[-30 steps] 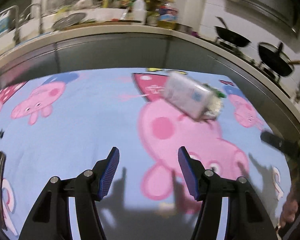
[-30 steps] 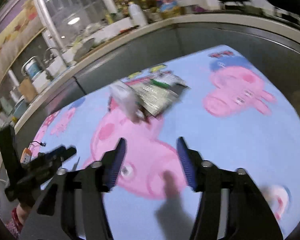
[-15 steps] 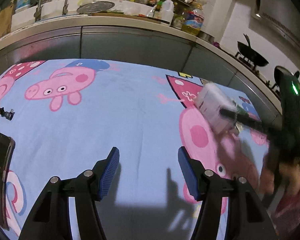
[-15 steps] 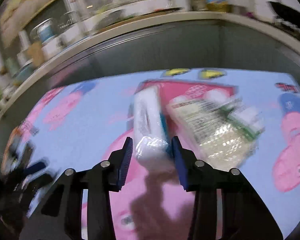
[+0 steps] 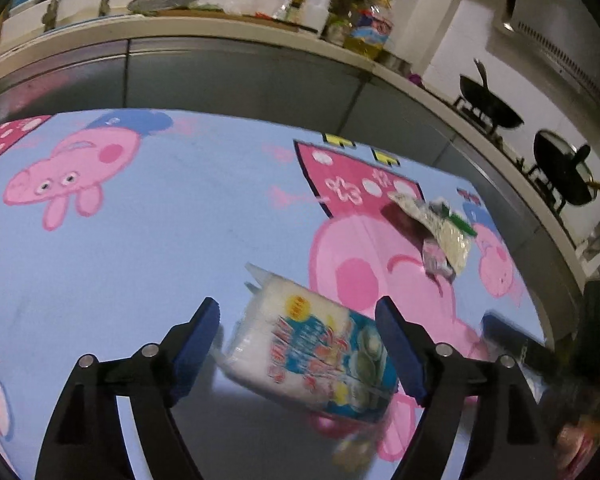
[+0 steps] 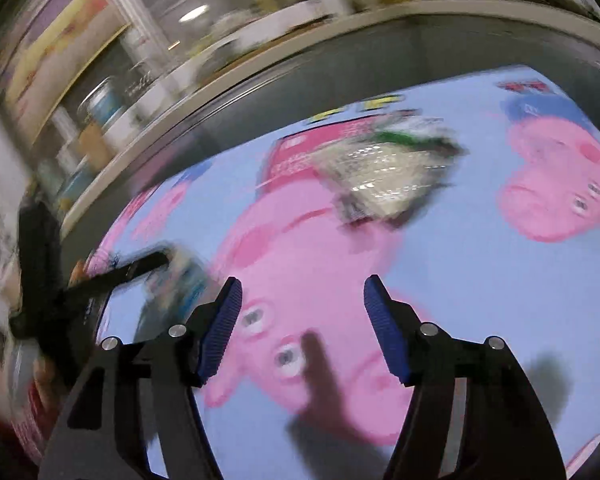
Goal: Collect trash
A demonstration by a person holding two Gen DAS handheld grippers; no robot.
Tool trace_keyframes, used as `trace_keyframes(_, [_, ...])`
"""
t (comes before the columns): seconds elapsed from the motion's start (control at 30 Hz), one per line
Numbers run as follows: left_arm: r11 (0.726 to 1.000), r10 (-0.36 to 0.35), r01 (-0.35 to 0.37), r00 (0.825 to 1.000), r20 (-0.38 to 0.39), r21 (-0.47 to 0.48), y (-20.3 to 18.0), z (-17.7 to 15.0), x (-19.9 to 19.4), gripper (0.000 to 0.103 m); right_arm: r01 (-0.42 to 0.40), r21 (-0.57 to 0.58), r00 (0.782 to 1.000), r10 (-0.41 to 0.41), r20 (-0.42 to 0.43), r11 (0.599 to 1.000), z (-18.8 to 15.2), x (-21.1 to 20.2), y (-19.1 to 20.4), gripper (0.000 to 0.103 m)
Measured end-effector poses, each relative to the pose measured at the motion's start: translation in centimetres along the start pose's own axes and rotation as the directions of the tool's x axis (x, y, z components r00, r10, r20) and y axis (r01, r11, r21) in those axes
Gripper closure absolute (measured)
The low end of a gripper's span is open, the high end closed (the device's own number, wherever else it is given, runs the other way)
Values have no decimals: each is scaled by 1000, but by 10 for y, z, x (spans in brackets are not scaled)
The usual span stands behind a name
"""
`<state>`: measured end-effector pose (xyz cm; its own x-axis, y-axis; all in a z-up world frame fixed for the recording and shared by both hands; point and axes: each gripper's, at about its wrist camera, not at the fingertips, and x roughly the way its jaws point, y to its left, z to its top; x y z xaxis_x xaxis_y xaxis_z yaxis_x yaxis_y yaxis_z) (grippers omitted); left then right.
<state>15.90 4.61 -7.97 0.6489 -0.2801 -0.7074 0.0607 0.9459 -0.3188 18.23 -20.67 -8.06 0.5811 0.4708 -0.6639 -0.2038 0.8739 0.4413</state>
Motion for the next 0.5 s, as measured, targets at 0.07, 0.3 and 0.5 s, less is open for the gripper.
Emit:
trace_keyframes(0.07, [1000,23,-23,1000,-3,11,-2,-4,2,23,28,97,999,-31,29,995,17,2,-28,39])
trace_keyframes(0.3, [998,57,-58,998,-19,-18,12,-15,-5,23,39,222,997,-54,58,974,67,35,-67,40])
trace_keyframes(0.5, [997,40,-44,998,-54,-66,23,-25,-11,23,-9,187,1000,11,-9,982,67,63,-54,75])
